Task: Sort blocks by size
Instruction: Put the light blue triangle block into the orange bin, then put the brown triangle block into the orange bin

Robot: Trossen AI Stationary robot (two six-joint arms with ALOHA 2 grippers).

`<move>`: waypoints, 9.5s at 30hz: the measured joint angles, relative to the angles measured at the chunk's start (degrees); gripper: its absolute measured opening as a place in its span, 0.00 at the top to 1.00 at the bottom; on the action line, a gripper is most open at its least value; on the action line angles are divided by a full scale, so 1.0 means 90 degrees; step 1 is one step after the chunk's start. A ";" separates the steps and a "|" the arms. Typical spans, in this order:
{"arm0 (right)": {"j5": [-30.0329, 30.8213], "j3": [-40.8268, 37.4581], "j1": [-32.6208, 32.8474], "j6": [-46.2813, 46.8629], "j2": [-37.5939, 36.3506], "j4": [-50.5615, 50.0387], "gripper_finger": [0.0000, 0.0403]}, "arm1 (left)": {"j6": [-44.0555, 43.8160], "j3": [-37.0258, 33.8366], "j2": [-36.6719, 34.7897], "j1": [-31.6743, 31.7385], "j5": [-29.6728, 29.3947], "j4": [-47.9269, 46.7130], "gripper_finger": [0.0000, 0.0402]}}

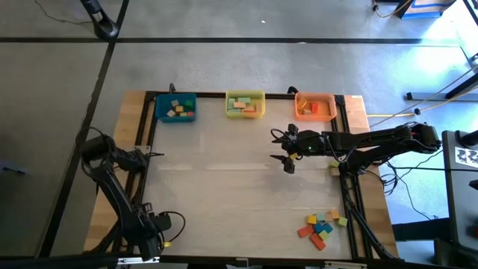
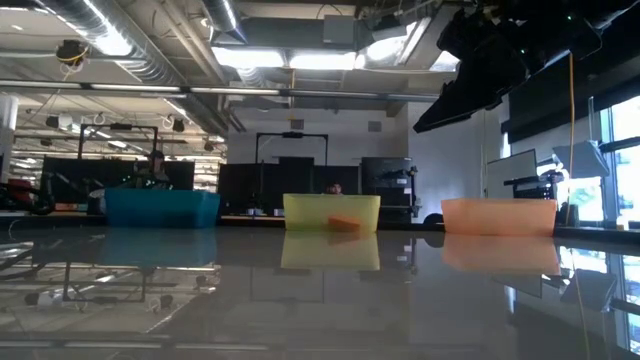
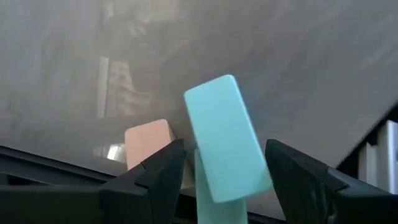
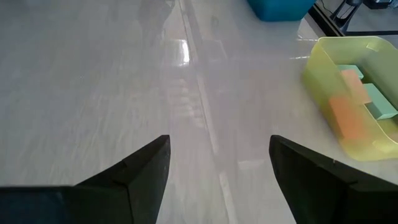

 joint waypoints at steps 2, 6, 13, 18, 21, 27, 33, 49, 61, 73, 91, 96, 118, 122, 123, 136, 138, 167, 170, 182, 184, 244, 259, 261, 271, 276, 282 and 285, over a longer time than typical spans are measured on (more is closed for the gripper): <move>0.0000 0.0000 0.0000 0.0000 0.0000 0.0002 0.32 | -0.0146 -0.0076 0.0000 0.0010 -0.0002 0.0009 0.47; 0.0002 0.0000 0.0000 0.0000 0.0000 -0.0004 0.32 | -0.0433 -0.0270 0.0000 0.0010 -0.0002 0.0449 0.47; 0.0002 0.0000 0.0000 0.0000 0.0000 -0.0006 0.32 | -0.0905 -0.0536 -0.0024 0.0087 0.0064 0.0944 0.56; 0.0002 0.0000 0.0000 -0.0001 0.0000 -0.0002 0.32 | -0.0485 -0.0550 -0.0081 0.0251 0.0084 0.0970 0.71; 0.0002 0.0000 0.0000 0.0000 0.0000 -0.0001 0.32 | -0.0254 -0.0550 -0.0184 0.0461 -0.0004 0.0977 0.71; 0.0002 0.0000 0.0000 0.0000 0.0000 -0.0001 0.32 | 0.0194 -0.0552 -0.0616 0.1004 -0.0170 0.0994 0.71; 0.0002 -0.0002 0.0000 0.0000 0.0000 -0.0018 0.32 | 0.1056 -0.0550 -0.1243 0.1765 -0.0999 0.0963 0.70; 0.0002 -0.0005 0.0000 0.0033 0.0000 0.0008 0.32 | 0.5301 -0.0550 -0.2276 0.3834 -0.2844 0.2230 0.70; -0.0445 -0.0007 0.0002 0.0123 0.0002 0.0644 0.32 | 0.8195 -0.0550 -0.2276 0.4841 -0.3069 0.3927 0.69; -0.1054 -0.0007 0.0005 0.2209 0.1006 0.2586 0.32 | 0.9538 -0.0547 -0.2125 0.5379 -0.3727 0.4889 0.70; -0.1081 -0.0002 0.0000 0.3860 0.2102 0.4385 0.32 | 1.1660 -0.0547 -0.0733 0.5746 -0.4803 0.6485 0.69; -0.1004 -0.0002 0.0000 0.3883 0.2317 0.4803 0.32 | 1.1622 -0.0547 -0.0714 0.5749 -0.4801 0.6568 0.69; -0.0984 0.0821 -0.0044 0.3760 0.3150 0.4749 0.52 | 1.1800 -0.0547 -0.0714 0.5741 -0.4794 0.6669 0.68; -0.0948 0.0825 -0.0044 0.3867 0.3150 0.4748 0.66 | 1.1833 -0.0547 -0.0714 0.5736 -0.4837 0.6648 0.68; -0.0950 0.0826 -0.0044 0.3881 0.3150 0.4739 0.67 | 1.1845 -0.0547 -0.0714 0.5736 -0.4850 0.6646 0.68; -0.0989 0.0828 -0.0044 0.3678 0.3110 0.4546 0.65 | 1.2295 -0.0547 -0.0856 0.5655 -0.4744 0.6475 0.48; -0.1015 0.0828 -0.0044 0.3667 0.3048 0.4499 0.68 | 1.2328 -0.0547 -0.0989 0.5543 -0.5002 0.6348 0.47; 0.0667 0.0821 -0.1622 0.1996 0.0059 0.0153 0.69 | 0.7281 -0.0820 -0.1940 0.4486 -0.5936 0.2195 0.48; 0.1384 0.0821 -0.2085 0.1666 -0.0165 -0.0582 0.66 | 0.7153 -0.1054 -0.1940 0.4486 -0.5935 0.2429 0.48; 0.1923 0.0821 -0.4457 0.1034 0.0072 -0.1694 0.67 | 0.7143 -0.1484 -0.1940 0.4496 -0.5933 0.3121 0.48; 0.1782 0.0821 -0.4721 0.1034 0.0230 -0.1723 0.65 | 0.7145 -0.1487 -0.1940 0.4498 -0.5933 0.3200 0.48; 0.1004 0.0818 0.0088 0.0544 0.1168 0.0147 0.17 | 0.1442 -0.0621 -0.1948 0.3086 -0.1238 -0.0802 0.48; 0.1003 0.0818 0.0083 0.0405 0.1532 0.0174 0.17 | -0.0255 -0.1601 -0.1940 0.2086 0.0004 -0.0153 0.48; 0.1003 0.0818 0.0085 0.0410 0.1537 0.0169 0.17 | -0.0292 -0.1723 -0.1935 0.2012 0.0056 0.0126 0.48; 0.0850 0.0818 0.0083 0.0381 0.1537 0.0159 0.17 | -0.0812 -0.1903 -0.1768 0.1843 0.0789 0.0528 0.48; 0.0850 0.0818 0.0083 0.0381 0.1537 0.0173 0.17 | -0.0872 -0.1903 -0.1766 0.1846 0.0949 0.0543 0.48; 0.0850 0.0818 0.0083 0.0381 0.1537 0.0173 0.17 | -0.0903 -0.1903 -0.1766 0.1914 0.0984 0.0709 0.48; 0.0850 0.0818 0.0083 0.0381 0.1537 0.0174 0.17 | -0.0922 -0.1903 -0.1766 0.1913 0.0992 0.0680 0.48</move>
